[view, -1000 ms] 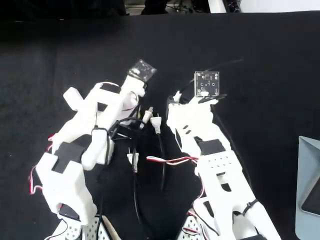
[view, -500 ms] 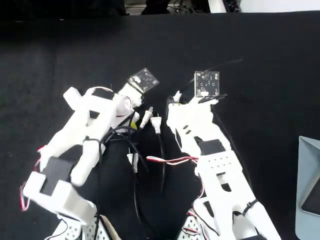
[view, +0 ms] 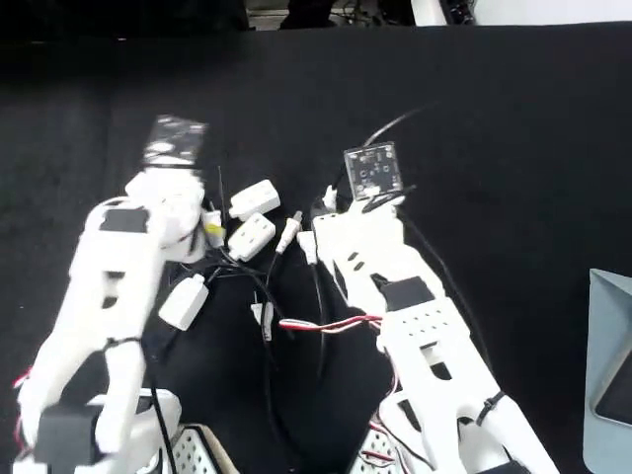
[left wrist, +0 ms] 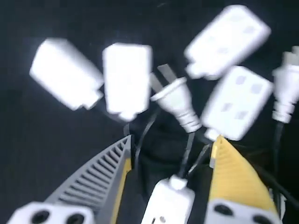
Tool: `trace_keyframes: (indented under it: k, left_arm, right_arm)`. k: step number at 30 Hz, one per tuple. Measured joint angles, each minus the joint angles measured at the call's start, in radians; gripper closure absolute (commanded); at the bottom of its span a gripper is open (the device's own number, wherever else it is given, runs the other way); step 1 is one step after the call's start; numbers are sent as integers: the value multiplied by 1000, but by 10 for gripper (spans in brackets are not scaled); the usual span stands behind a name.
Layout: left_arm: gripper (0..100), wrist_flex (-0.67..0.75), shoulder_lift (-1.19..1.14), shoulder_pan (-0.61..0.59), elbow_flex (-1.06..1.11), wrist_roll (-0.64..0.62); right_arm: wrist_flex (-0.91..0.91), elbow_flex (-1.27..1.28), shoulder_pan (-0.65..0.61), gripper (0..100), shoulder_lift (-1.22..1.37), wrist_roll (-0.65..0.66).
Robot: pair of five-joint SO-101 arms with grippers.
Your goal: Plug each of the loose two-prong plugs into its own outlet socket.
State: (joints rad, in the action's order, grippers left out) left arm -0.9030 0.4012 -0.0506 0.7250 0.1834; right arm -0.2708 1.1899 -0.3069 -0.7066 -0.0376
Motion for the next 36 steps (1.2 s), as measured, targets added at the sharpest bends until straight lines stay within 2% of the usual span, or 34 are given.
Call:
trace_keyframes:
  k: [5,12,15,20,28,36]
  left_arm:
    - [733,32,103,-117,138,-109]
    - [733,233,273,-155,400,-127]
    - [733,276,347,-181,473,-127]
    - [733,287,416,-203,500,-130]
    - [733,290,420,-203,500,-130]
    - [733,290,420,-203,500,-130]
  right_arm:
    - [-2,-21,-68,986,55,49]
    - [-2,-190,-150,987,299,68]
    - [-2,-264,-172,987,410,68]
    - [18,-358,-210,987,545,68]
    - [164,-379,-224,987,687,120]
    - [206,-382,-224,987,715,135]
